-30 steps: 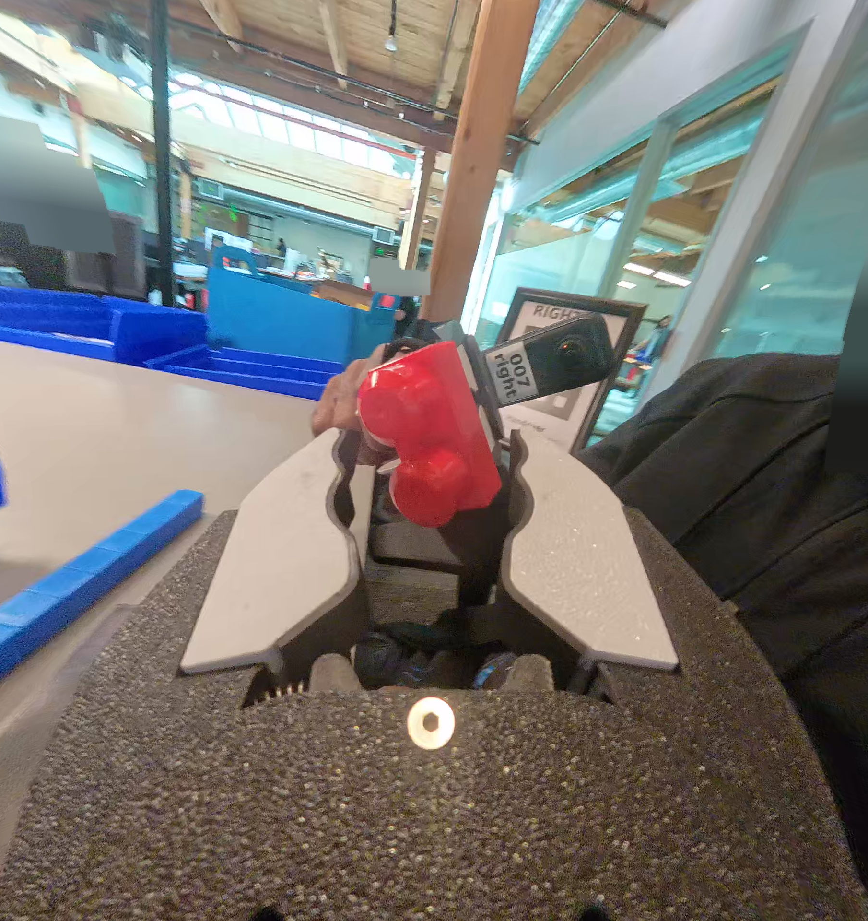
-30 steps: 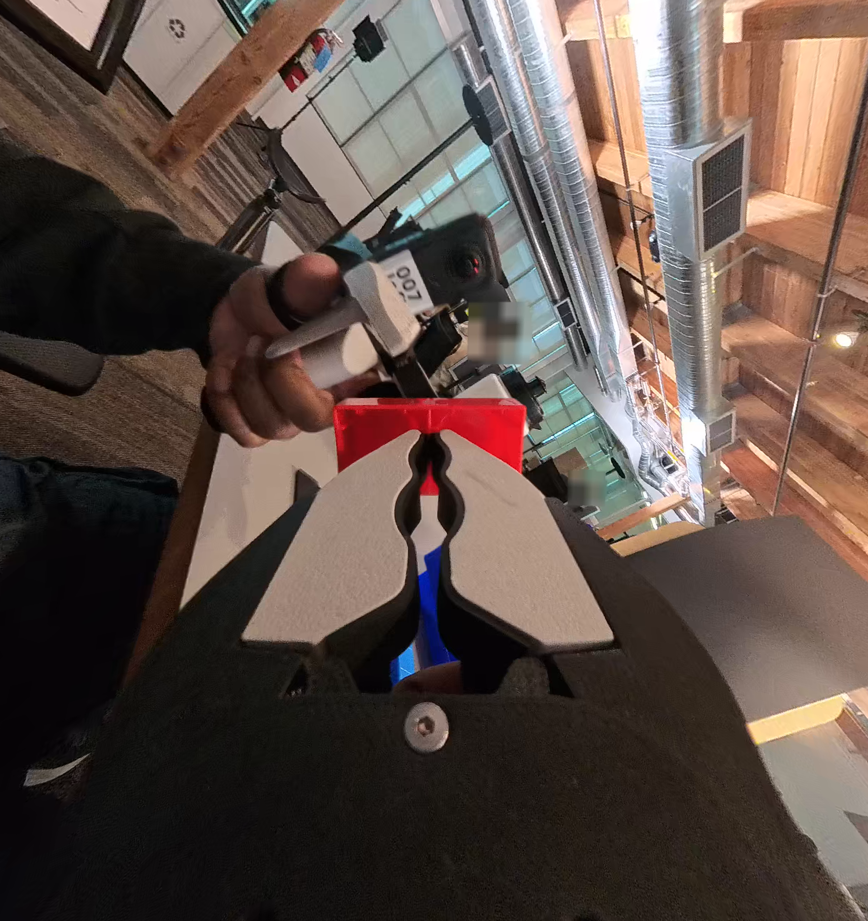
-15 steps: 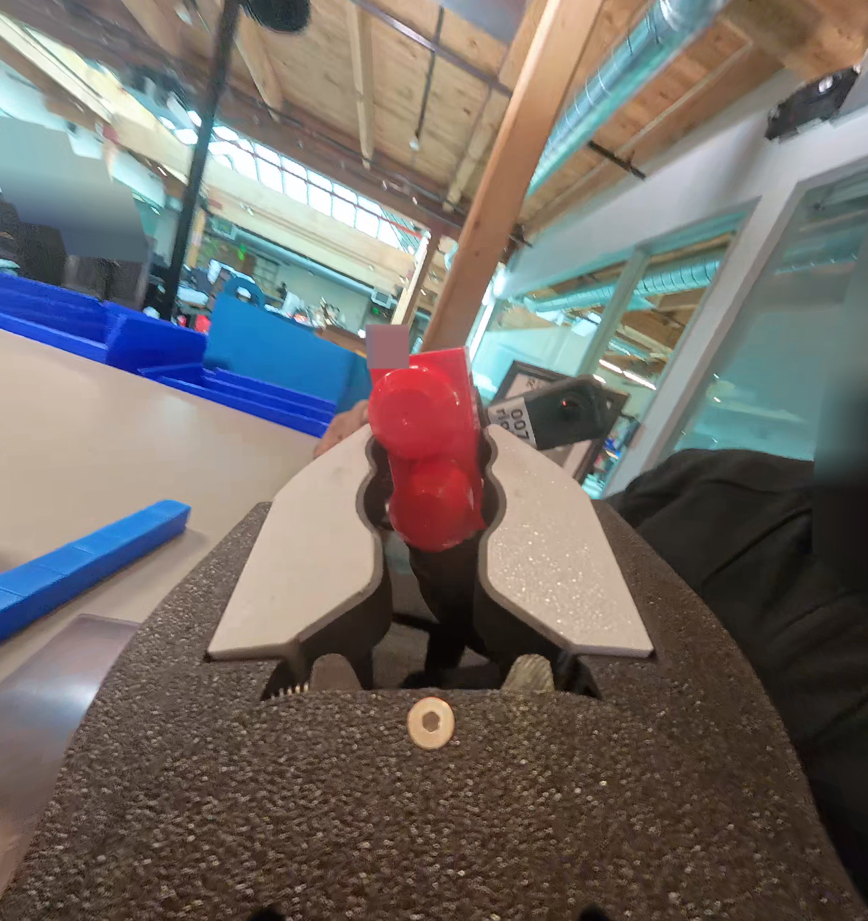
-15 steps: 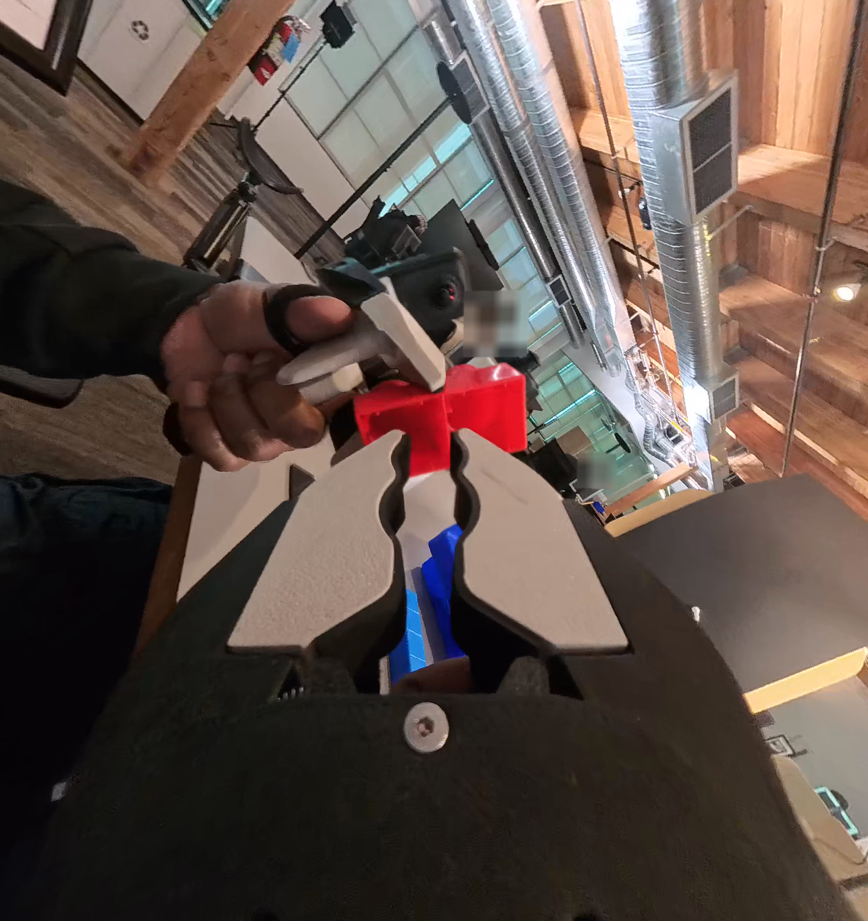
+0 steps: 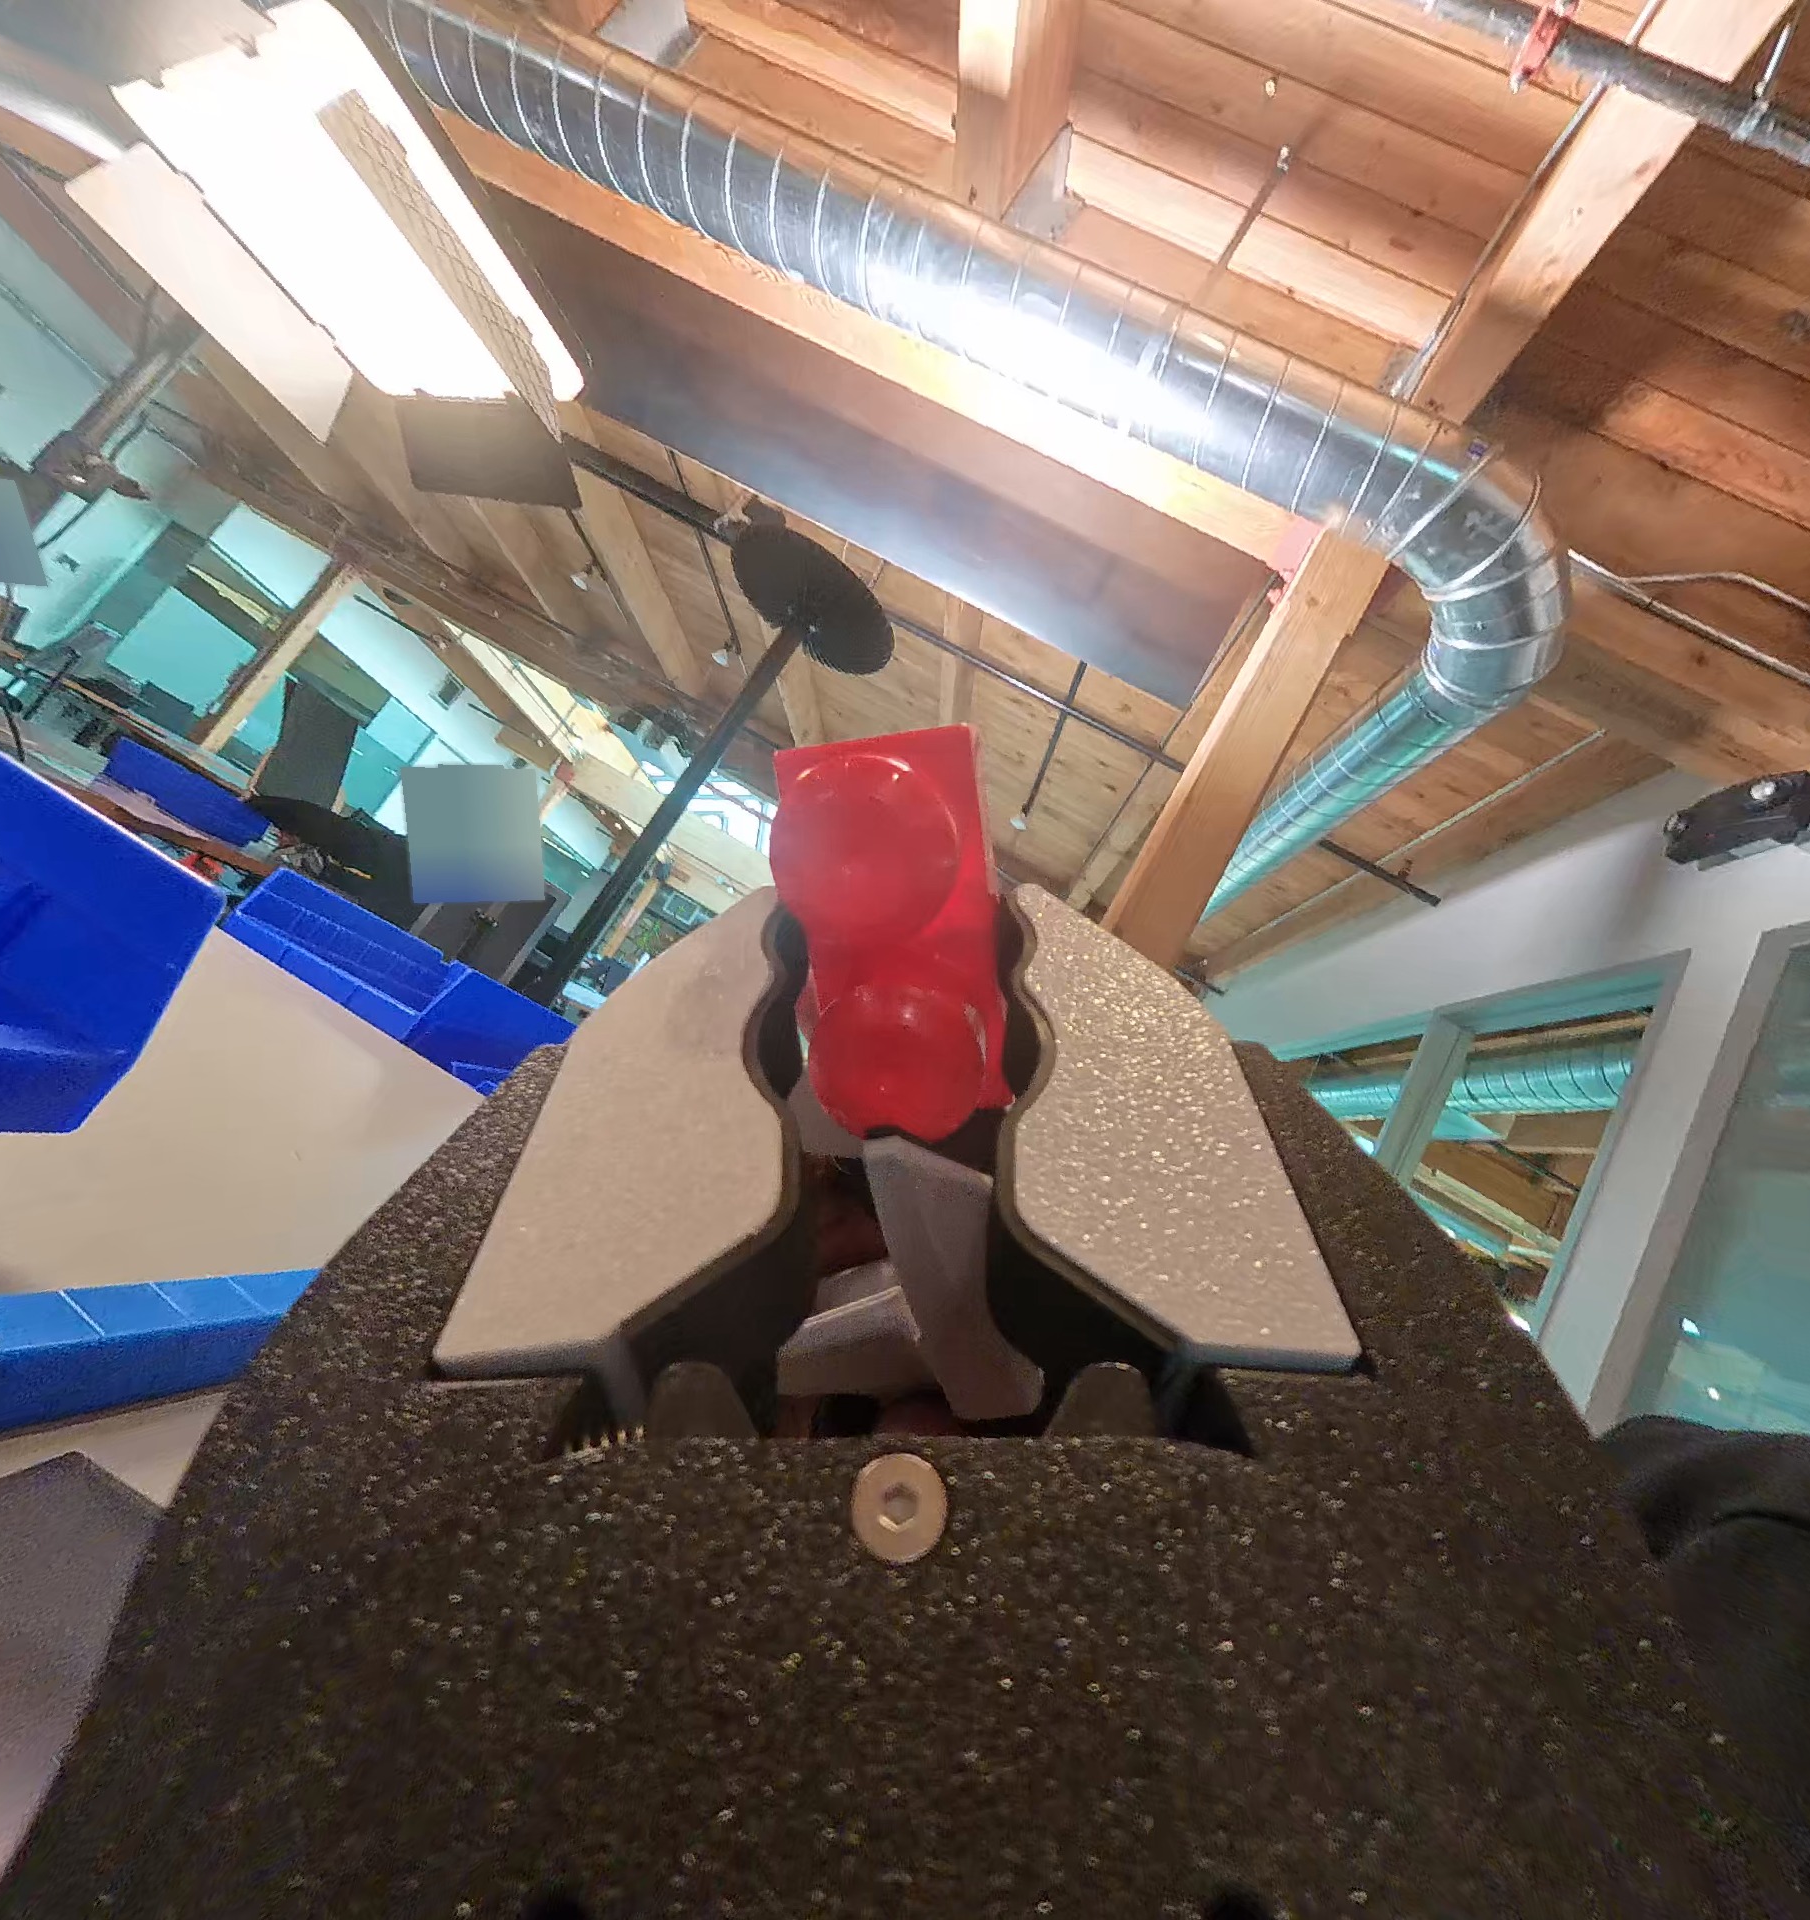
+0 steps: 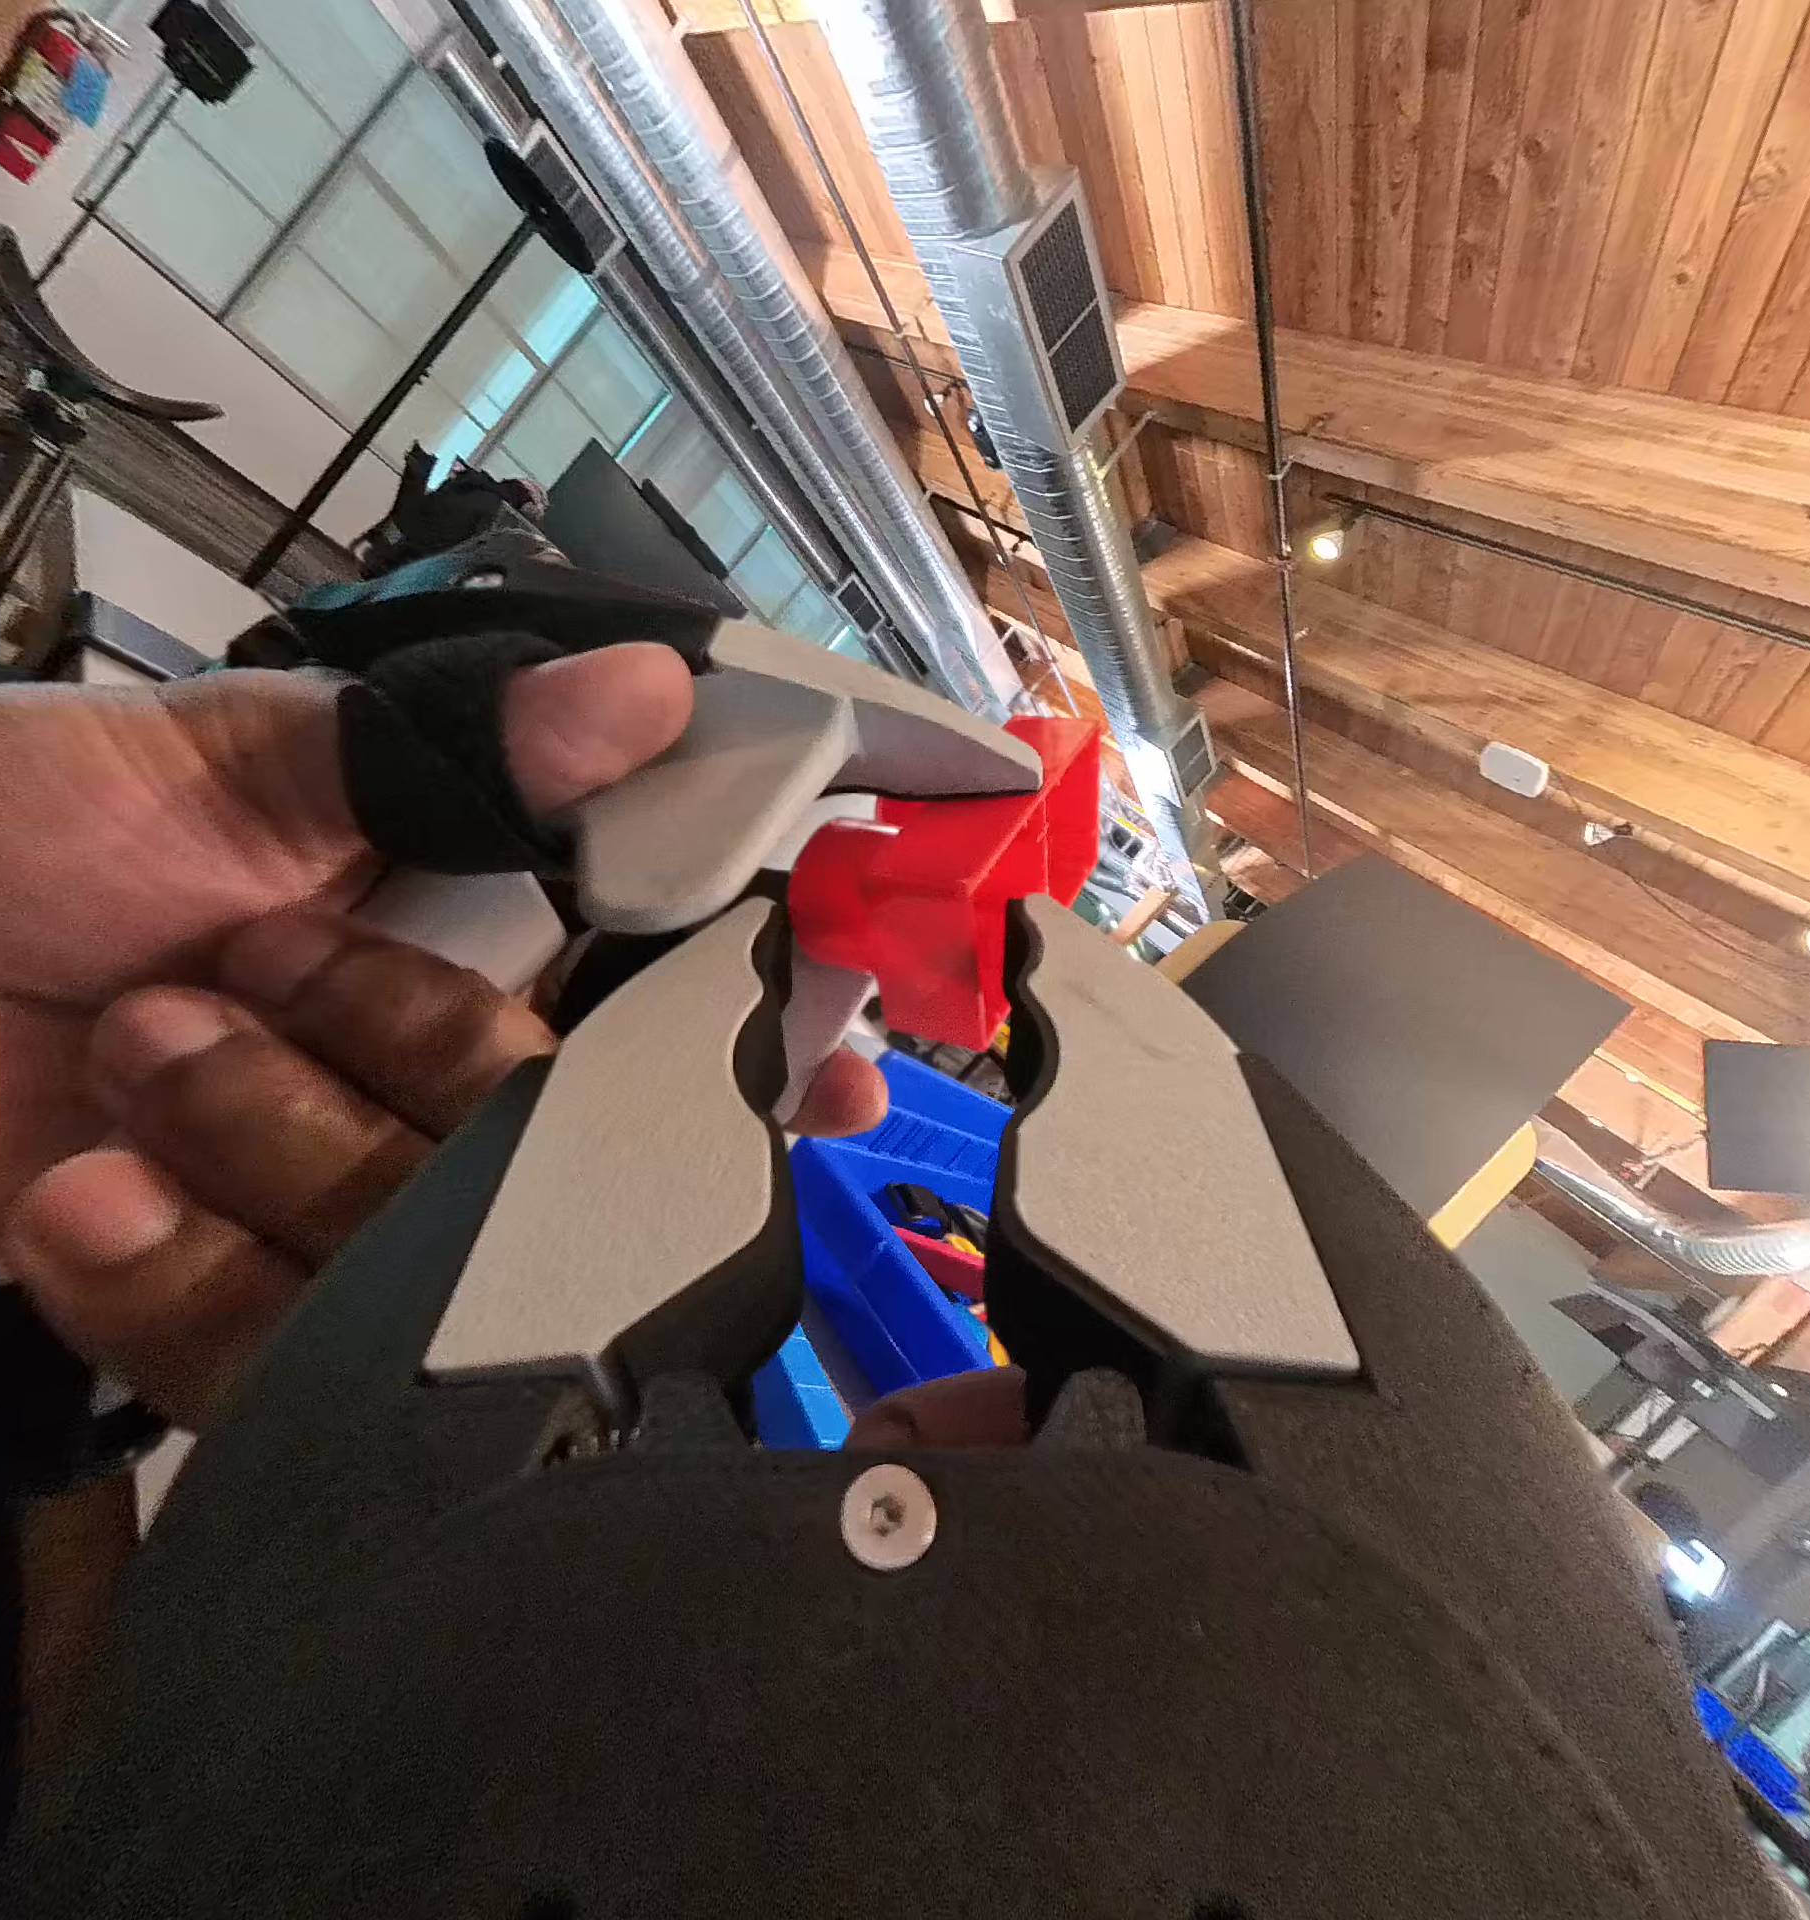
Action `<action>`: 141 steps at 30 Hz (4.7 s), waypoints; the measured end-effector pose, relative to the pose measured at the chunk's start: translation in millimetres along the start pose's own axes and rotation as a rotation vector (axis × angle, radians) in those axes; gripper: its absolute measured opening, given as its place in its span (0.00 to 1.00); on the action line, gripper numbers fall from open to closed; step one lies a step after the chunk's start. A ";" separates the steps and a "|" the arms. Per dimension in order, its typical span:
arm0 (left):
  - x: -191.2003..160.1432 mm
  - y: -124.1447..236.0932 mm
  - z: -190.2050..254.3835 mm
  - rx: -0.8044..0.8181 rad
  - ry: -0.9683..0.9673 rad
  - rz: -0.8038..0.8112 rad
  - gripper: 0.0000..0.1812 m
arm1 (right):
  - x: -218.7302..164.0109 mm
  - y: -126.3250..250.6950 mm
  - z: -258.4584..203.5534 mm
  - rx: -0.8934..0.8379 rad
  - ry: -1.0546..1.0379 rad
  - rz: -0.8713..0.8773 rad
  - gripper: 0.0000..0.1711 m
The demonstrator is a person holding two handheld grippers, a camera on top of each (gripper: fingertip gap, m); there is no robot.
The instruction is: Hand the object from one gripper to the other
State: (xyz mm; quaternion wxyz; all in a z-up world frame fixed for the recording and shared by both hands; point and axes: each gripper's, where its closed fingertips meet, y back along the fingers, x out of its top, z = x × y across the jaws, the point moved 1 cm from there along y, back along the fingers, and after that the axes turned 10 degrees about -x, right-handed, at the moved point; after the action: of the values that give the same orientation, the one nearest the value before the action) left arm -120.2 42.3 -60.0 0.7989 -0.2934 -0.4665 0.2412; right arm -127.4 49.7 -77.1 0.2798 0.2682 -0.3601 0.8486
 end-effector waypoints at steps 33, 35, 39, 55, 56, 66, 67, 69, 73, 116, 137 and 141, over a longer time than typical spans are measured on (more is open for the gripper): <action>15.0 28.9 -18.2 0.104 -0.725 -0.402 0.33 | -7.3 3.7 2.1 0.541 -1.213 -0.126 0.02; 14.5 29.4 -18.4 0.095 -0.689 -0.406 0.33 | -3.0 6.9 -3.3 0.606 -1.242 -0.133 0.02; 7.2 34.6 -6.2 -0.023 -0.642 -0.467 0.33 | 9.6 14.4 -6.0 0.724 -1.302 -0.114 0.02; -17.8 54.2 -0.6 -0.066 -1.564 -0.942 0.35 | 19.7 32.2 -35.4 0.973 -1.296 -0.244 0.02; -21.4 55.2 -1.7 -0.074 -1.579 -0.969 0.35 | 19.3 33.0 -37.0 0.981 -1.294 -0.253 0.02; -20.8 54.1 -20.6 0.033 -1.628 -0.987 0.22 | 8.8 28.9 -36.4 0.908 -1.221 -0.299 0.03; -15.1 53.6 -23.9 0.074 -1.626 -0.962 0.21 | 5.3 25.4 -32.9 0.862 -1.201 -0.300 0.08; -8.0 53.5 -31.8 0.153 -1.619 -0.936 0.21 | -1.8 17.1 -23.3 0.756 -1.161 -0.302 0.15; -2.8 47.8 -43.1 0.293 -1.655 -0.907 0.21 | -14.9 7.9 -11.1 0.592 -1.040 -0.316 0.18; -25.5 34.3 15.9 -0.152 -0.720 -0.671 0.28 | 5.2 23.7 -2.1 0.514 -0.545 -0.099 0.28; -1.7 35.3 -23.1 0.313 -0.748 -0.793 0.26 | -32.9 1.3 0.1 -0.056 0.536 -0.092 0.28; -6.2 35.9 -25.1 0.325 -0.740 -0.821 0.26 | -34.7 0.9 0.8 -0.084 0.592 -0.089 0.22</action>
State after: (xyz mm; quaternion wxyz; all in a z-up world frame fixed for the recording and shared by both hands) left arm -104.8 57.7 -98.5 0.6454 0.1422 -0.7476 0.0663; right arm -103.5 38.8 -99.9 0.4205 0.0130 -0.2855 0.8611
